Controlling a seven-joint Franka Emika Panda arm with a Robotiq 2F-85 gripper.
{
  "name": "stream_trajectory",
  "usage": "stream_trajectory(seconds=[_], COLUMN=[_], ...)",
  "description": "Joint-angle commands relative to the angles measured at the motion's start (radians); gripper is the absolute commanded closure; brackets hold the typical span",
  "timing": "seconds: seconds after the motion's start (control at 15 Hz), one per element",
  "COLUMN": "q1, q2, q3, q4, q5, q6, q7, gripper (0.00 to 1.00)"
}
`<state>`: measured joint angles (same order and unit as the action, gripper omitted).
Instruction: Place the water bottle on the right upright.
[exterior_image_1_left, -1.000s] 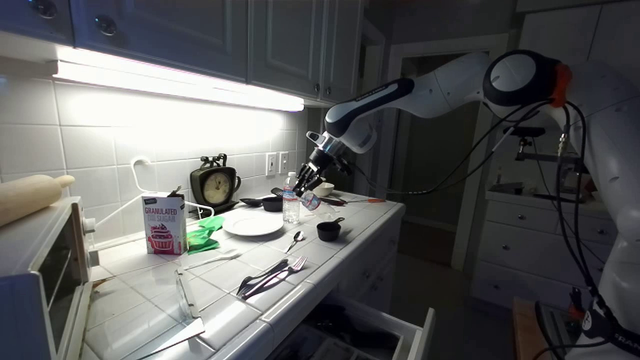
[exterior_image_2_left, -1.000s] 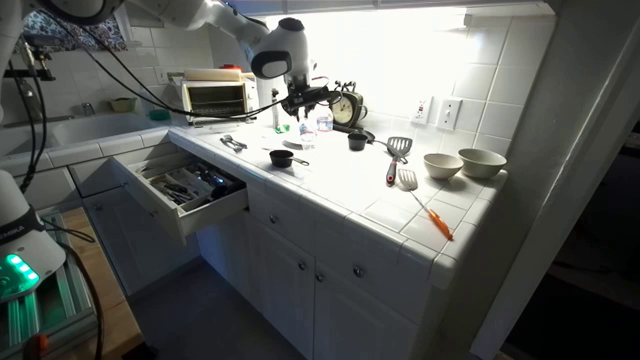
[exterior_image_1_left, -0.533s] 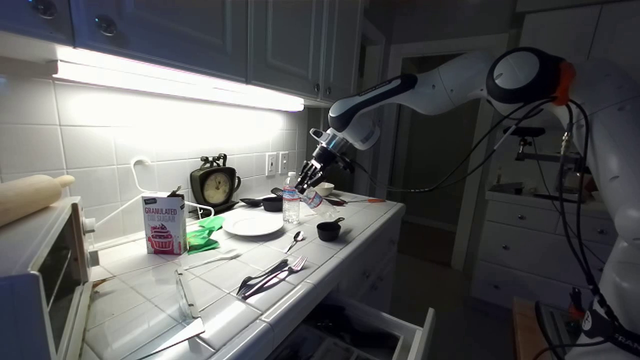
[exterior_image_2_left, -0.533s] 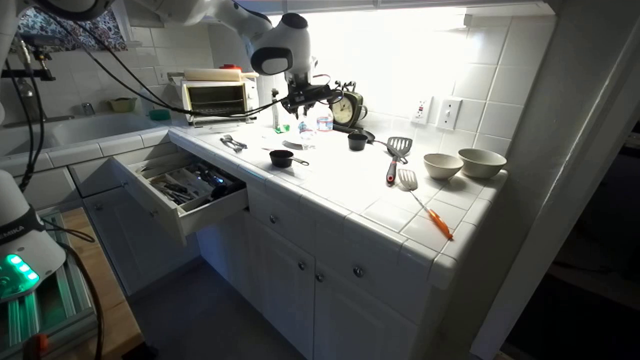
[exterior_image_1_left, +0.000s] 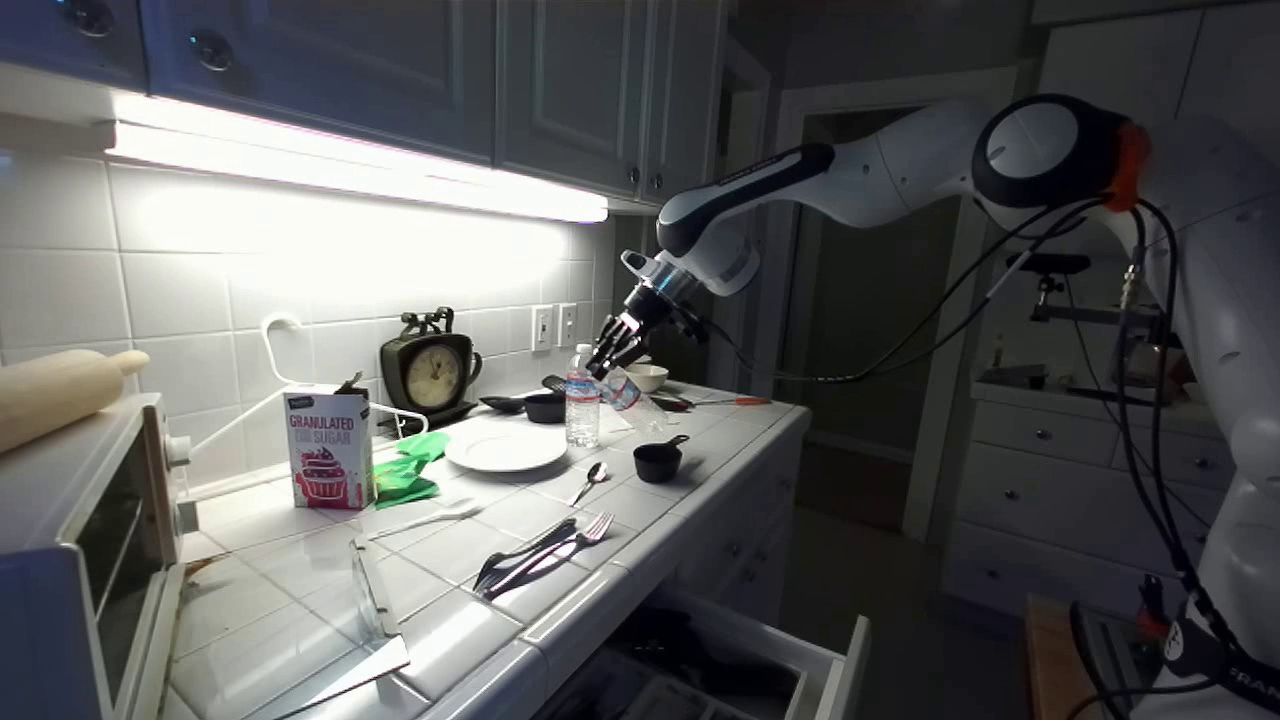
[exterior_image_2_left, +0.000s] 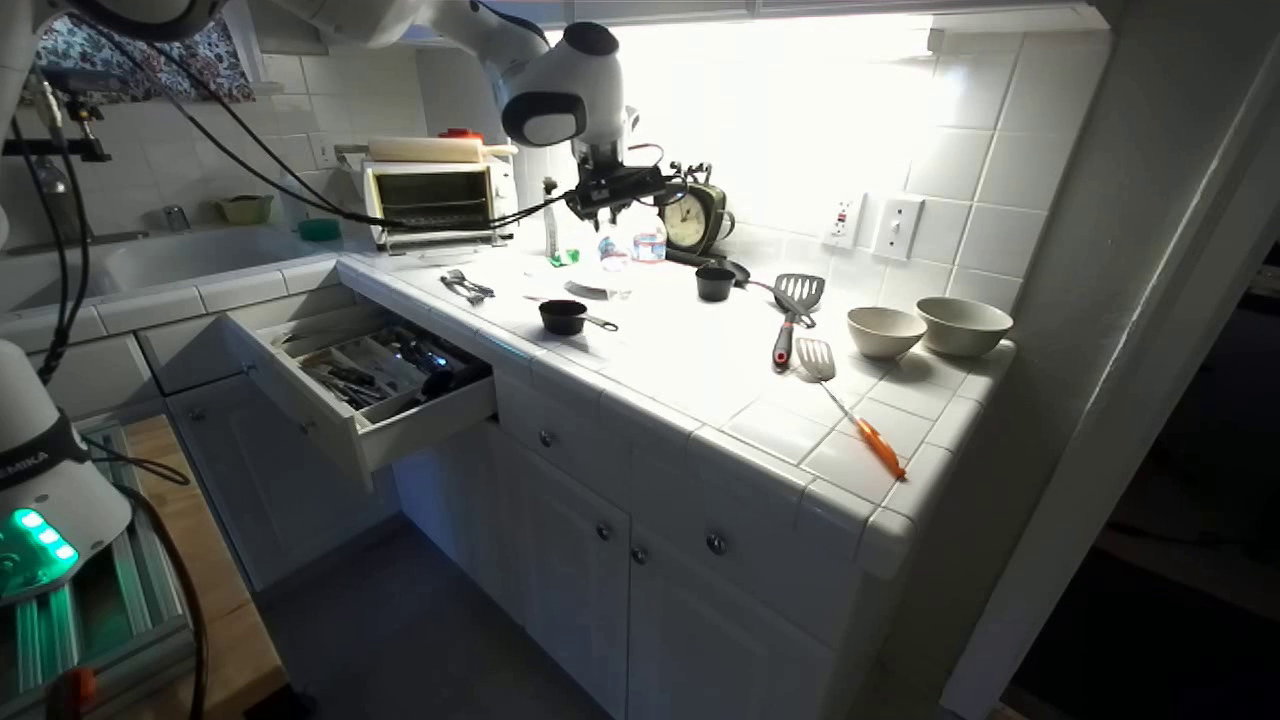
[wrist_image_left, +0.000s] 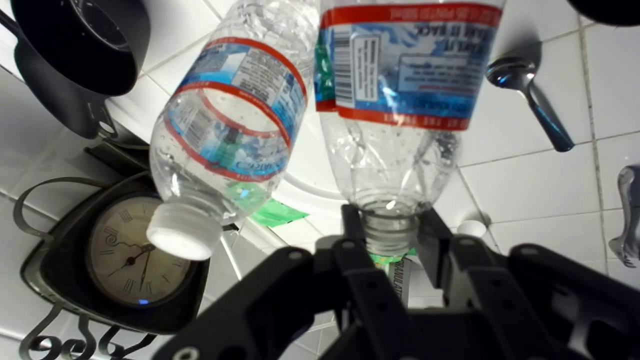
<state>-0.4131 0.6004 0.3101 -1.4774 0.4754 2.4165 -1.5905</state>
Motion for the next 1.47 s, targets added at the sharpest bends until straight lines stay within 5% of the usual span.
stream_trajectory(seconds=[0.0,0.4,1.4], q1=[-0.007,-0.011,-0.008], q2=[0.002,0.013,0.055], q3=[0.0,-0.036,-0.156], q4=[0.042,0.076,0.131], q5=[0.113,0.182,0.514], q6=[0.003,-0.068,-0.383], q7=[-0.065,-0.078,-0.395], gripper=[0.92,0.92,0.92])
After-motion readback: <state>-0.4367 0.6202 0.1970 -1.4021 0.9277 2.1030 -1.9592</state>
